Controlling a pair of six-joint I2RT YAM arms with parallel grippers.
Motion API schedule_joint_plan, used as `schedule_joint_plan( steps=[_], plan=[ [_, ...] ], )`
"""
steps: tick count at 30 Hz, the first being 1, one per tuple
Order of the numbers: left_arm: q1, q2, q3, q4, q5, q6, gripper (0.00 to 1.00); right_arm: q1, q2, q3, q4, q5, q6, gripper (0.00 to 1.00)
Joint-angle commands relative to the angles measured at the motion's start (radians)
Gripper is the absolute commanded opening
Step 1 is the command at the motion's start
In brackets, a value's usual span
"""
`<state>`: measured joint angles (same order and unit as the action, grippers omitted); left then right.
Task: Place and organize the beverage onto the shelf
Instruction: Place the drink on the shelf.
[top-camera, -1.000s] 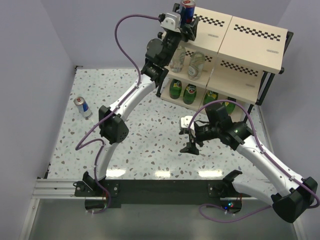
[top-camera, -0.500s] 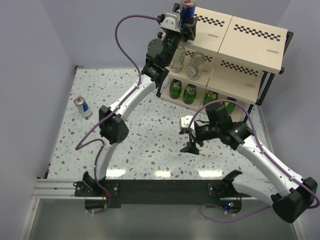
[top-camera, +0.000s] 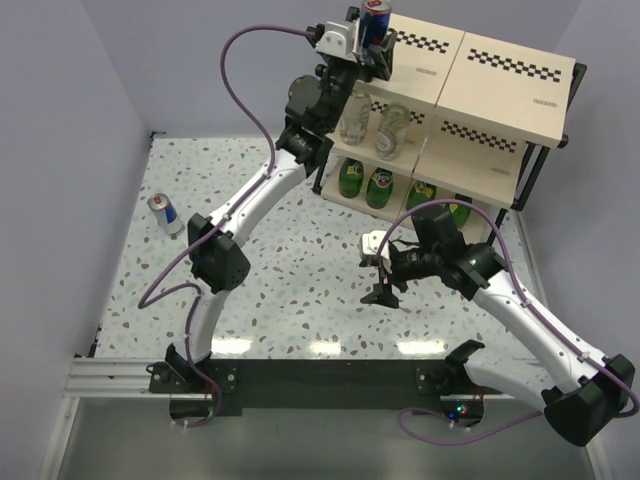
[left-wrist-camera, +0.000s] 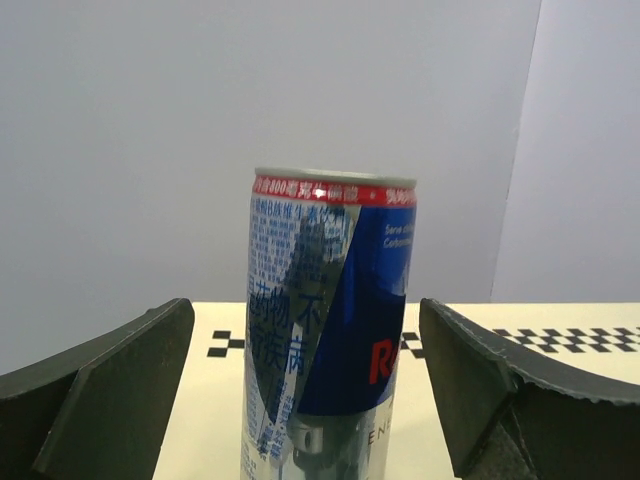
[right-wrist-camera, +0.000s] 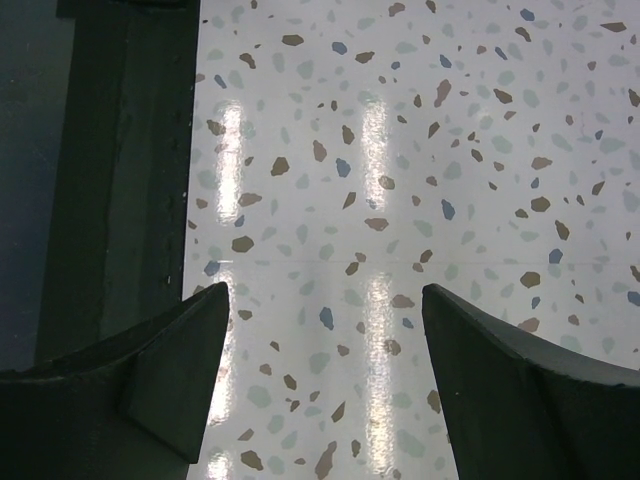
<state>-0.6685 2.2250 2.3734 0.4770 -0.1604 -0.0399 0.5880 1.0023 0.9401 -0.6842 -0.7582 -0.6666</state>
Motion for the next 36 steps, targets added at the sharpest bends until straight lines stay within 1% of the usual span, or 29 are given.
schedule_joint_plan(
  steps=[1,5,9,10,14,19,20,21,23,24,26,27,29,30,31,32,33,35,36],
  plan=[
    [-0.011,-0.103,-0.014,0.028,0.016,0.018,1.00,-0.004,0.002,-0.012,0.022,-0.004,-0.021,0.81],
    [-0.013,-0.137,-0.042,0.006,0.033,0.017,1.00,-0.007,0.002,-0.012,0.020,-0.001,-0.025,0.83],
    [-0.014,-0.218,-0.141,0.015,0.056,0.021,1.00,-0.016,-0.002,-0.011,0.018,0.000,-0.028,0.86],
    [-0.016,-0.261,-0.201,0.023,0.065,0.024,1.00,-0.016,-0.005,-0.012,0.017,0.000,-0.031,0.88],
    [-0.016,-0.376,-0.338,0.048,0.078,0.034,1.00,-0.024,-0.007,-0.014,0.017,0.005,-0.033,0.91],
    [-0.016,-0.548,-0.523,0.052,0.084,0.038,1.00,-0.031,-0.010,-0.017,0.021,0.014,-0.031,0.92],
    [-0.016,-0.574,-0.552,0.049,0.084,0.063,1.00,-0.033,-0.010,-0.018,0.021,0.016,-0.033,0.92],
    [-0.014,-0.628,-0.610,0.035,0.085,0.064,1.00,-0.034,-0.010,-0.018,0.025,0.019,-0.031,0.93],
    [-0.014,-0.685,-0.673,0.014,0.078,0.064,1.00,-0.036,-0.010,-0.020,0.026,0.022,-0.031,0.93],
    [-0.014,-0.747,-0.747,-0.009,0.072,0.061,1.00,-0.039,-0.008,-0.020,0.028,0.023,-0.031,0.93],
    [-0.016,-0.813,-0.833,-0.038,0.036,0.060,1.00,-0.039,-0.007,-0.021,0.028,0.023,-0.030,0.94],
    [-0.014,-0.882,-0.918,-0.052,0.015,0.060,1.00,-0.039,-0.004,-0.021,0.029,0.023,-0.030,0.94],
    [-0.014,-0.947,-0.995,-0.090,-0.074,0.060,1.00,-0.039,-0.002,-0.023,0.031,0.030,-0.028,0.94],
    [-0.014,-1.003,-1.063,-0.135,-0.115,0.058,1.00,-0.039,0.001,-0.023,0.032,0.030,-0.028,0.94],
    [-0.014,-1.030,-1.092,-0.158,-0.195,0.055,1.00,-0.039,-0.001,-0.023,0.035,0.030,-0.025,0.94],
    [-0.011,-1.054,-1.121,-0.184,-0.227,0.048,1.00,-0.039,0.002,-0.023,0.034,0.030,-0.024,0.95],
    [-0.006,-1.097,-1.179,-0.230,-0.255,0.005,1.00,-0.039,0.002,-0.023,0.035,0.033,-0.024,0.95],
    [0.030,-1.133,-1.229,-0.285,-0.281,-0.044,1.00,-0.039,0.009,-0.024,0.038,0.030,-0.021,0.95],
    [0.093,-1.159,-1.270,-0.349,-0.275,-0.120,1.00,-0.039,0.012,-0.024,0.040,0.031,-0.021,0.95]
  ],
)
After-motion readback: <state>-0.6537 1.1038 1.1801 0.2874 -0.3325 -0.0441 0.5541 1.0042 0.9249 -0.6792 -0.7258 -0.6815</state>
